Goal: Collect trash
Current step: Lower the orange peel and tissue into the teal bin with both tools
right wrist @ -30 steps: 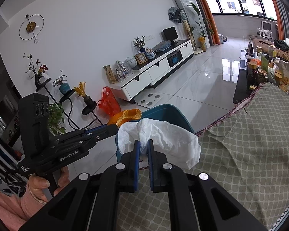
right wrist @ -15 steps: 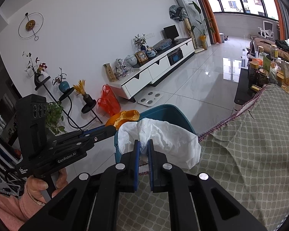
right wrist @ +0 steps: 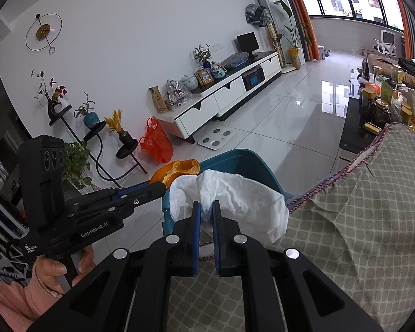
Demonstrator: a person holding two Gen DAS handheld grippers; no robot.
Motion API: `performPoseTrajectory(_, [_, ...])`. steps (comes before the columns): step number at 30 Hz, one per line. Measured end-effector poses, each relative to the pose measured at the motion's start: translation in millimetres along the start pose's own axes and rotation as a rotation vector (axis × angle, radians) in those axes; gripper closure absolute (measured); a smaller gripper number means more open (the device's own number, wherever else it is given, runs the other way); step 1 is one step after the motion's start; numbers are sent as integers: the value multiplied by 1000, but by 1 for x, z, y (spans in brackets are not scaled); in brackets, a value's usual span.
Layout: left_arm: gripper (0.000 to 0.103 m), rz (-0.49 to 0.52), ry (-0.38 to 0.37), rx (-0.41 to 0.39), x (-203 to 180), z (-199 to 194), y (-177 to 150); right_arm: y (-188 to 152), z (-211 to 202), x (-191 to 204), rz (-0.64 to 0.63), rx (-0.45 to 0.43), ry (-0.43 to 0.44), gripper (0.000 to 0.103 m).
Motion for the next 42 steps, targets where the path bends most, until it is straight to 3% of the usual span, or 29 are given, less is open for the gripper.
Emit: performPoseTrajectory(42, [88,-67,53,42,30,21,-9,6,46,6,-21,90,-25,94])
Point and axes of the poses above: each gripper's, at about its wrist camera, not at the fingertips, and z roughly the way its jaws point, x to its left, y to its top, the point moved 8 cm from there along z, roughly the way its jaws point, and after that the axes turned 1 degree about -x, right-handed, at the moved point
